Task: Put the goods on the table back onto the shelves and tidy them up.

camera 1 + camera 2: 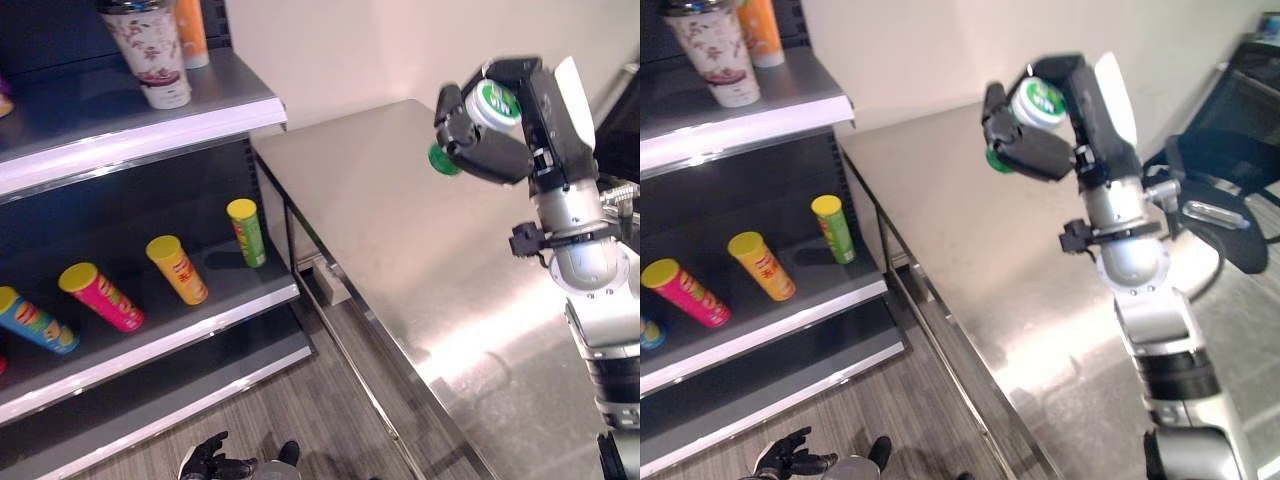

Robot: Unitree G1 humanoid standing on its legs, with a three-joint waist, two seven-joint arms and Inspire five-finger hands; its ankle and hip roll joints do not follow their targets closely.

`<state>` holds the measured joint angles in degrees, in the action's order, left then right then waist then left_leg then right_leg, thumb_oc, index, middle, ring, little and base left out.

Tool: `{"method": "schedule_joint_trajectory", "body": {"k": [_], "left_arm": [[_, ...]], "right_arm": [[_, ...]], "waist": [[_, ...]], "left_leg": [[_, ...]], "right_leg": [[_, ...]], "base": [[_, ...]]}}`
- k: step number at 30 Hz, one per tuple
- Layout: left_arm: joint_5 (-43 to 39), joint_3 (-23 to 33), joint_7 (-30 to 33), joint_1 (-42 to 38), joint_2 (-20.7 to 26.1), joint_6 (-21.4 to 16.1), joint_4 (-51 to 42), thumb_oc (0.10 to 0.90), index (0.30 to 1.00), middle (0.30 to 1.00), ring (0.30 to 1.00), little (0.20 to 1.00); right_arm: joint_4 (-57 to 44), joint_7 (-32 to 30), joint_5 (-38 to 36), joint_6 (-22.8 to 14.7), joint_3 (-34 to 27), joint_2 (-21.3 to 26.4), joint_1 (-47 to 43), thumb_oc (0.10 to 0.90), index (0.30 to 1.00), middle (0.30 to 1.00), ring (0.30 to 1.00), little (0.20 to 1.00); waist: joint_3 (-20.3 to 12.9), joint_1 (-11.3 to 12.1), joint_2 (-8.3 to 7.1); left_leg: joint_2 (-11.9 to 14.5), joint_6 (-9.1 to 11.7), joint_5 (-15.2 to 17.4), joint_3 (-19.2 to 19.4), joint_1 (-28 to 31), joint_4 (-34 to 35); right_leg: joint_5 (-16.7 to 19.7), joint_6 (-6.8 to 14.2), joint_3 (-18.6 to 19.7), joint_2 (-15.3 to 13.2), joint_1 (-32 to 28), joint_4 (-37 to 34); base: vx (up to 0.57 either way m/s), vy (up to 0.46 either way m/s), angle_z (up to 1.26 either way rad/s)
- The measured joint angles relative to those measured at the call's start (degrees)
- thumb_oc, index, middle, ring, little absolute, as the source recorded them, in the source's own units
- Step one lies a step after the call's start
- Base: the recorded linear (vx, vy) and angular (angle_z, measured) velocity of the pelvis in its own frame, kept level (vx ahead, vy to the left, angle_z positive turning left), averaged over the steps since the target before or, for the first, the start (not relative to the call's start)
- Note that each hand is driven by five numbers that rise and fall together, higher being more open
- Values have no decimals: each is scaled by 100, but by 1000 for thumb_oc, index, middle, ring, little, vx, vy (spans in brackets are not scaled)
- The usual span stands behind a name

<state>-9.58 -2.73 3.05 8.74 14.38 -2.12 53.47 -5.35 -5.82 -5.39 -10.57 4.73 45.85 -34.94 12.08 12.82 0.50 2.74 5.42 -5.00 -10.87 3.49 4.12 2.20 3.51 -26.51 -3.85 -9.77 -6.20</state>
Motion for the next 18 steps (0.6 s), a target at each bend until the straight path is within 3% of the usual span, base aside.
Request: {"method": "schedule_joint_trajectory", "body": {"k": [5,6,7,9,10,11,12,14,15,16,17,18], "left_arm": [[-46,-159,-1,-99,1,5,60,800,900,900,900,900],[-46,-153,2,-121,3,12,75,800,900,900,900,900],[-45,-154,4,-142,23,17,91,800,900,900,900,900],[-41,-158,-11,-35,55,88,107,800,900,900,900,900],[-41,-161,-10,32,36,102,108,800,900,900,900,900],[-38,-173,-18,64,-11,110,188,800,900,900,900,900],[-39,-146,-4,80,-23,111,252,800,900,900,900,900],[-37,-153,-7,-67,114,95,204,800,900,900,900,900],[-37,-153,-9,-137,139,96,207,800,900,900,900,900],[-33,-150,-18,-279,109,96,231,800,900,900,900,900],[-6,-183,-41,-389,84,99,194,800,900,900,900,900],[49,-390,-123,-354,26,109,185,800,900,900,900,900]], "right_arm": [[-58,-94,-284,-153,178,57,-671,400,300,300,300,300],[-151,-101,-286,-153,179,167,-683,400,300,300,300,300],[-257,-113,-288,-152,180,258,-681,400,300,300,300,300],[-573,-131,-285,-164,233,229,-681,400,300,300,300,300],[-668,-146,-285,-171,226,259,-681,400,300,300,300,300],[-719,-205,-286,-255,193,347,-653,400,300,300,300,300],[-778,-238,-287,-254,162,335,-633,400,300,300,300,300],[-907,-303,-293,-268,117,393,-648,400,300,300,300,300],[-926,-290,-321,-325,102,385,-607,400,300,300,300,300],[-964,-277,-408,-331,23,472,-607,400,300,300,300,300],[-972,-258,-501,-328,-111,345,-535,400,300,300,300,300],[-1037,-246,-701,-313,-246,295,-344,400,300,300,300,300]], "waist": [[131,254,271],[137,165,297],[141,110,299],[229,120,83],[226,11,85],[162,-188,206],[147,-313,230],[136,-481,146],[9,-514,110],[-79,-672,101],[-82,-698,66],[-157,-957,149]], "left_leg": [[23,275,-128,-192,-280,-32],[58,377,-61,86,-423,-51],[280,236,96,785,-536,-123],[545,125,249,1720,-495,-729],[589,226,181,1749,-399,-784],[692,168,40,1724,-327,-997],[622,162,75,1816,-326,-963],[476,154,66,1799,-322,-781],[390,214,-142,1734,-252,-276],[432,146,220,1949,-196,-217],[472,20,529,2176,-166,-762],[382,-25,715,2272,32,-736]], "right_leg": [[-74,-56,-419,78,-54,38],[-107,-100,-580,87,-58,40],[-74,-199,-721,66,-48,39],[-61,-279,-770,-234,-95,47],[-100,-179,-791,-297,-170,45],[-122,-123,-950,-326,-240,152],[-108,-44,-994,-346,-290,208],[-94,-49,-927,-472,-300,232],[-70,-29,-1055,-534,-252,192],[-12,27,-1288,-590,-283,108],[26,87,-1395,-745,-337,148],[40,120,-1530,-979,-521,411]], "base": [[-108,-43,51],[-95,-49,81],[-74,1,75],[-153,41,21],[-138,74,28],[-39,35,59],[-106,118,68],[-107,157,54],[-105,180,79],[-115,297,74],[-82,343,114],[-58,342,85]]}}
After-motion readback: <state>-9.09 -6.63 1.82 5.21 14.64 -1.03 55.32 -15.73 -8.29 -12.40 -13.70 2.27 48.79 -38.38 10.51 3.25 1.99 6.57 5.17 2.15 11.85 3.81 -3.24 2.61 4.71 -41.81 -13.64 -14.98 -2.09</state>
